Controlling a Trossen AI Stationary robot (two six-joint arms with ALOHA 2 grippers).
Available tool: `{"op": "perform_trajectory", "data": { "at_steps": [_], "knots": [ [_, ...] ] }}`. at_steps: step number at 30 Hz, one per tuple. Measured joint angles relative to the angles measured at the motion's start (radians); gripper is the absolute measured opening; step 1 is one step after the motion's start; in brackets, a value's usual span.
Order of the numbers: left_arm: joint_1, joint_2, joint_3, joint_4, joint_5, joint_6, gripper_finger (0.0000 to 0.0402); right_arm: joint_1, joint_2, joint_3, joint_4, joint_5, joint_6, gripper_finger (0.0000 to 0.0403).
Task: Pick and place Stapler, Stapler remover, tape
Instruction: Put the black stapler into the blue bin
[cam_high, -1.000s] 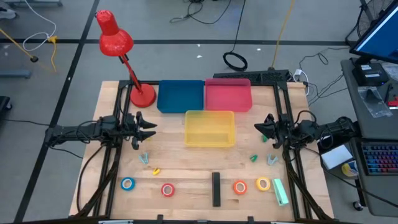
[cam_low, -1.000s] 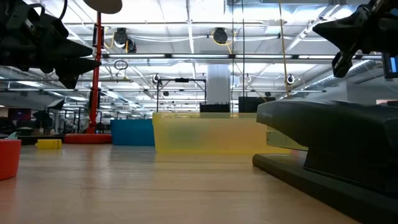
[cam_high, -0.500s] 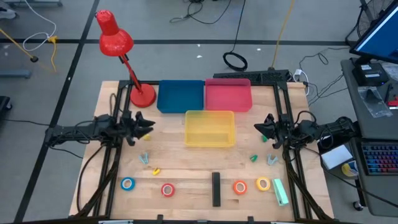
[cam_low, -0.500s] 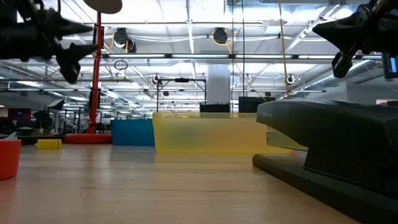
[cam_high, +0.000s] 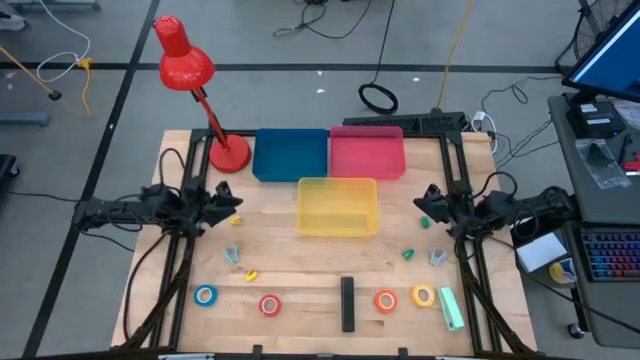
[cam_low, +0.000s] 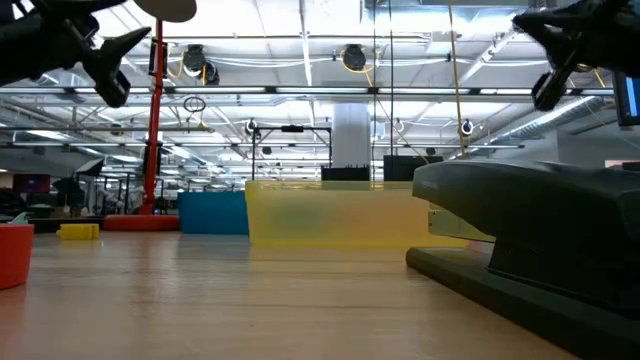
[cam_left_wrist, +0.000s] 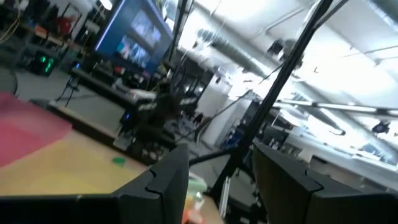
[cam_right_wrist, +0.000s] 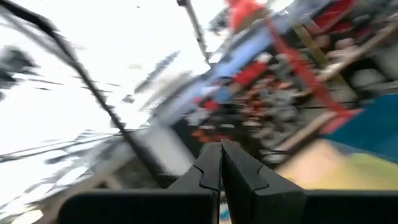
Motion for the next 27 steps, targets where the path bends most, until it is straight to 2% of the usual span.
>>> {"op": "perform_trajectory", "data": {
  "at_steps": [6,13,17,20,27],
  "knots": [
    [0.000,0.000,0.000,-0.067,0.001,-0.005,0.0177,0.000,0.233,0.070,0.217,-0.018,-0.066,0.0004],
    [0.000,0.000,0.000,-0.075,0.003,-0.008,0.0177,0.011,0.635,0.333,0.218,-0.173,-0.101,0.0002],
    [0.000,0.000,0.000,-0.089,0.003,-0.012,0.0177,0.069,0.840,0.537,0.027,-0.200,-0.092,0.0001],
    [0.000,0.000,0.000,-0.105,0.006,-0.012,0.0177,0.121,0.956,0.706,-0.250,-0.193,-0.035,0.0001],
    [0.000,0.000,0.000,-0.167,0.008,-0.012,0.0177,0.236,1.160,1.040,-0.796,-0.069,0.211,0.0000]
  ]
}}
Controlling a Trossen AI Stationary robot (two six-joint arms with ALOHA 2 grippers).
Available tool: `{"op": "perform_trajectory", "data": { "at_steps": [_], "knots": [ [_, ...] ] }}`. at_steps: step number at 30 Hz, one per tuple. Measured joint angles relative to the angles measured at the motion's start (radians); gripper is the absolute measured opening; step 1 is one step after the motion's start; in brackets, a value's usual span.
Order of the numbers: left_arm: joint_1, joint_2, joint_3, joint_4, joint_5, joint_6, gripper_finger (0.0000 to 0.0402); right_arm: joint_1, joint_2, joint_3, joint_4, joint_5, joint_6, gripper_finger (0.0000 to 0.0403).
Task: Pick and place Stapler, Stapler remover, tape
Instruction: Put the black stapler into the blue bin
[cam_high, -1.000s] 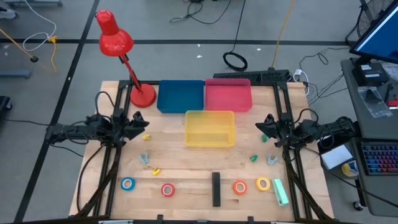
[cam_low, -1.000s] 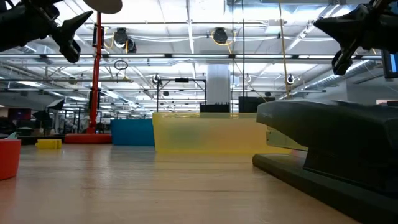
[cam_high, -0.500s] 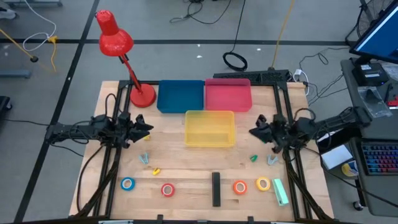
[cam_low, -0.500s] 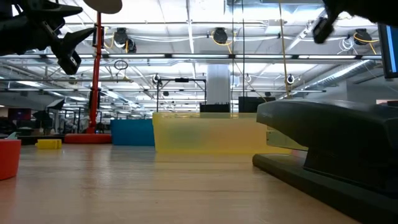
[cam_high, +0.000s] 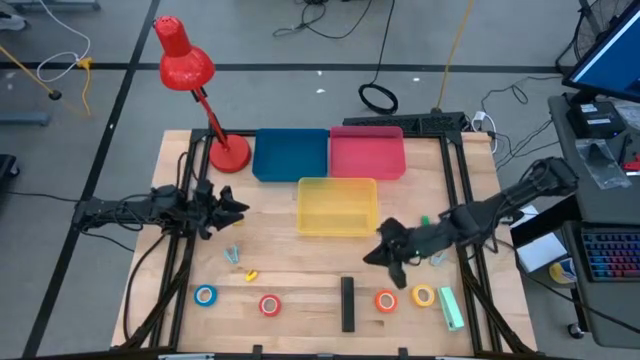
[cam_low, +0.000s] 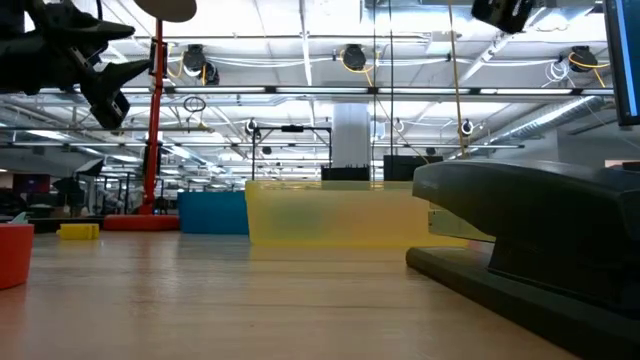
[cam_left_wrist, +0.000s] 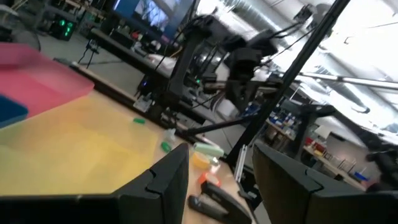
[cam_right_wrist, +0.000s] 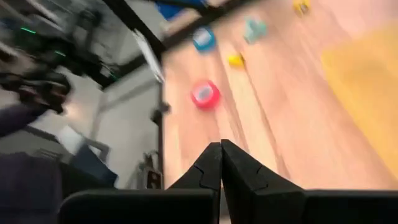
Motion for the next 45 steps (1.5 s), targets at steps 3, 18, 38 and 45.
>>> {"op": "perform_trajectory", "data": {
  "at_steps": [3,18,38,45],
  "knots": [
    [0.000,0.000,0.000,-0.031,0.000,0.000,0.0177,0.027,0.080,0.100,-0.140,0.026,0.139,0.0000],
    [0.000,0.000,0.000,-0.090,-0.001,0.019,0.0177,0.098,0.410,0.208,-0.194,-0.450,0.855,0.0000],
    [0.000,0.000,0.000,-0.091,-0.054,-0.022,0.0177,0.102,0.435,0.209,-0.108,-0.441,0.759,0.0000],
    [0.000,0.000,0.000,-0.087,-0.054,-0.043,0.0177,0.103,0.435,0.208,-0.106,-0.390,0.736,0.0011]
  ]
}}
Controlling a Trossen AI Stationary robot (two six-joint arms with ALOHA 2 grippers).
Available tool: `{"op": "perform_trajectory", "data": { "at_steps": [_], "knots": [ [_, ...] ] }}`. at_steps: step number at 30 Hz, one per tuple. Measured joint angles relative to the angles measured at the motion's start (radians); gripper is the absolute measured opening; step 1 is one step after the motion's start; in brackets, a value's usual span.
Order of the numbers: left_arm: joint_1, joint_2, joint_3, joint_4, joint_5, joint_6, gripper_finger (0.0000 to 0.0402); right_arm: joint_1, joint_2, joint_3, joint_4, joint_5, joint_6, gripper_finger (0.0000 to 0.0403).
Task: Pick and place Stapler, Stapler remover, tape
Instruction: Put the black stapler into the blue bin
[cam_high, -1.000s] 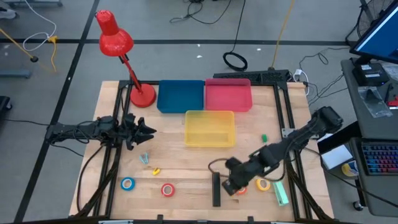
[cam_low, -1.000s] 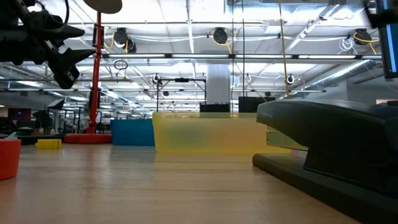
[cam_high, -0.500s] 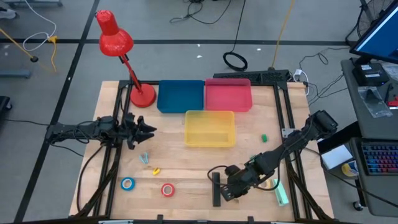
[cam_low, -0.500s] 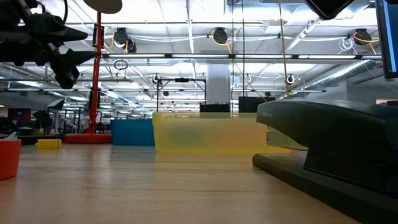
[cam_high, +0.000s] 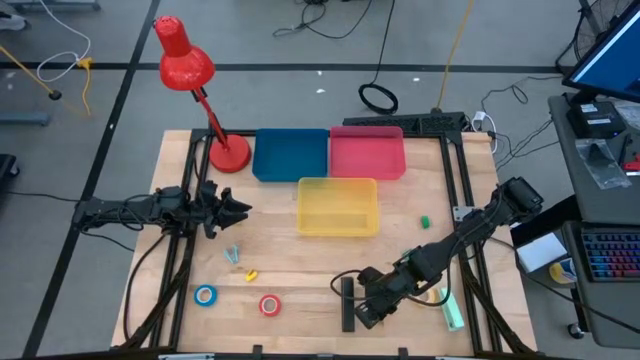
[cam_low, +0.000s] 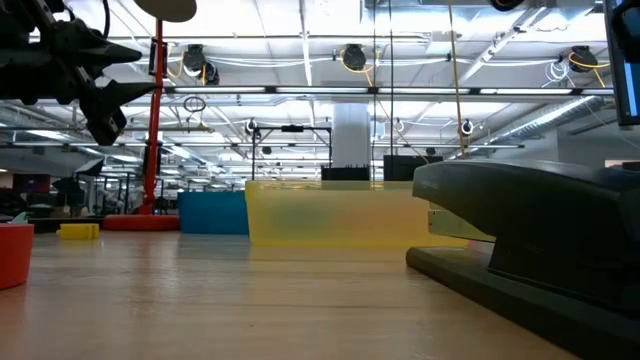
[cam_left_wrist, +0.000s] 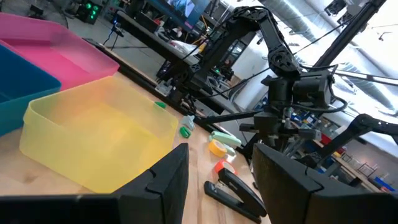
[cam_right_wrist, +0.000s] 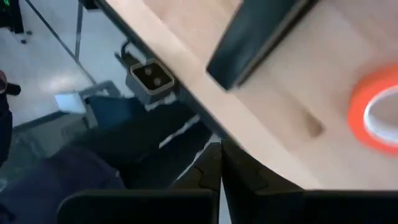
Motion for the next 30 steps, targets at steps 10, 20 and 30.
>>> {"op": "perform_trajectory", "data": {
  "at_steps": [10,20,30],
  "knots": [
    [0.000,0.000,0.000,0.000,0.001,-0.002,0.0177,0.001,-0.001,0.000,0.101,0.083,0.035,0.0111],
    [0.000,0.000,0.000,-0.001,0.071,0.045,0.0177,-0.001,-0.001,0.000,0.105,0.083,0.218,0.0215],
    [0.001,0.000,0.000,-0.001,0.079,0.079,0.0177,0.002,-0.001,0.000,0.110,0.216,0.222,0.0237]
  ]
}}
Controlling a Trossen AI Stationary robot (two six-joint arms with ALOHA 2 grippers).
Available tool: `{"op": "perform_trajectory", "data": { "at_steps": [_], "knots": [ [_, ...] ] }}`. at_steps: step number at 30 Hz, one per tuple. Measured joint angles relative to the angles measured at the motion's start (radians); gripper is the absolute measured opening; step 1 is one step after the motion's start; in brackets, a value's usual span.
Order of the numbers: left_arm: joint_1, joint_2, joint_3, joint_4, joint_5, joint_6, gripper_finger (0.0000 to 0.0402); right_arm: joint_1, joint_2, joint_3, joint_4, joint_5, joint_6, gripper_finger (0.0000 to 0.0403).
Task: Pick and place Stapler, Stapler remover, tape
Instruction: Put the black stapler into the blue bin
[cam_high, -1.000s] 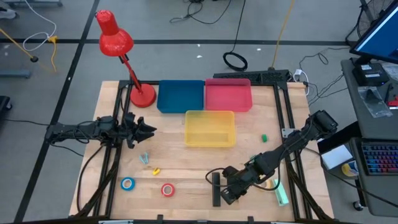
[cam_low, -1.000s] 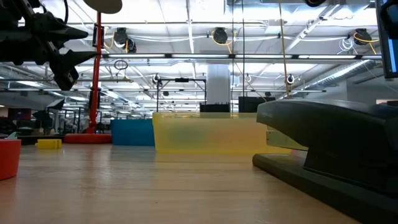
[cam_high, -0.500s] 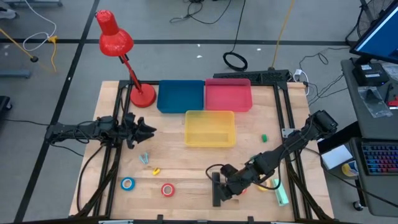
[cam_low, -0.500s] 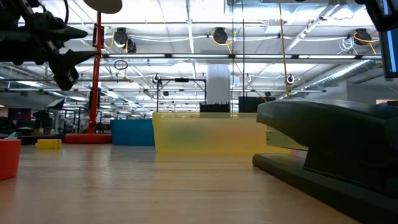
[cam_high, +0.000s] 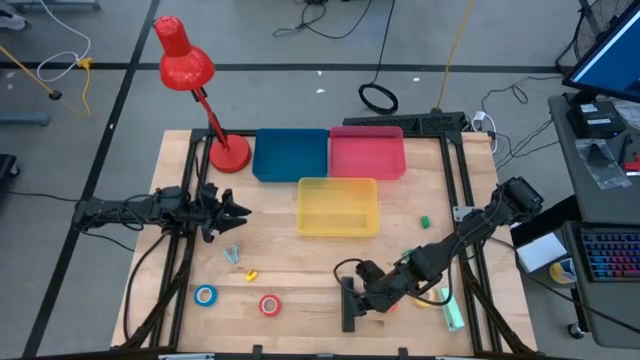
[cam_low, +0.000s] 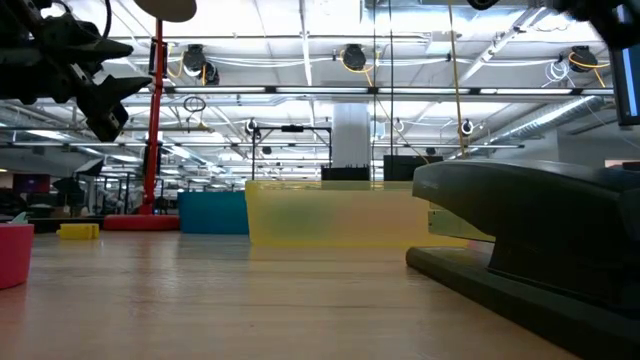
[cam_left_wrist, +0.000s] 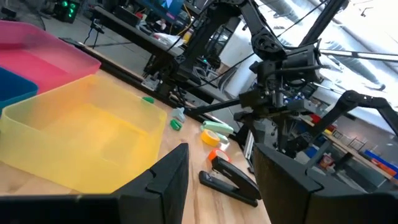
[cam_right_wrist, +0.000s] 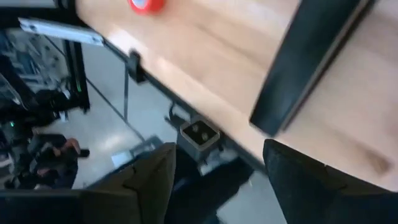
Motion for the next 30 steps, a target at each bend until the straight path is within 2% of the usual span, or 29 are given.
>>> {"op": "perform_trajectory", "data": {
  "at_steps": [6,12,19,26,30],
  "knots": [
    [0.000,0.000,0.000,-0.003,0.001,-0.003,0.0177,0.008,0.000,0.000,0.106,0.175,-0.065,0.0238],
    [0.000,0.000,0.000,-0.014,0.003,0.001,0.0177,0.009,0.000,0.000,0.172,0.259,-0.070,0.0238],
    [-0.001,0.000,0.000,-0.024,0.082,-0.009,0.0177,-0.015,0.095,0.120,0.119,0.222,-0.108,0.0238],
    [-0.001,0.000,0.000,-0.047,0.105,-0.005,0.0177,-0.026,0.250,0.366,-0.205,0.075,-0.058,0.0238],
    [0.000,0.000,0.000,-0.056,0.101,-0.001,0.0177,-0.008,0.305,0.487,-0.374,0.067,0.026,0.0238]
  ]
}}
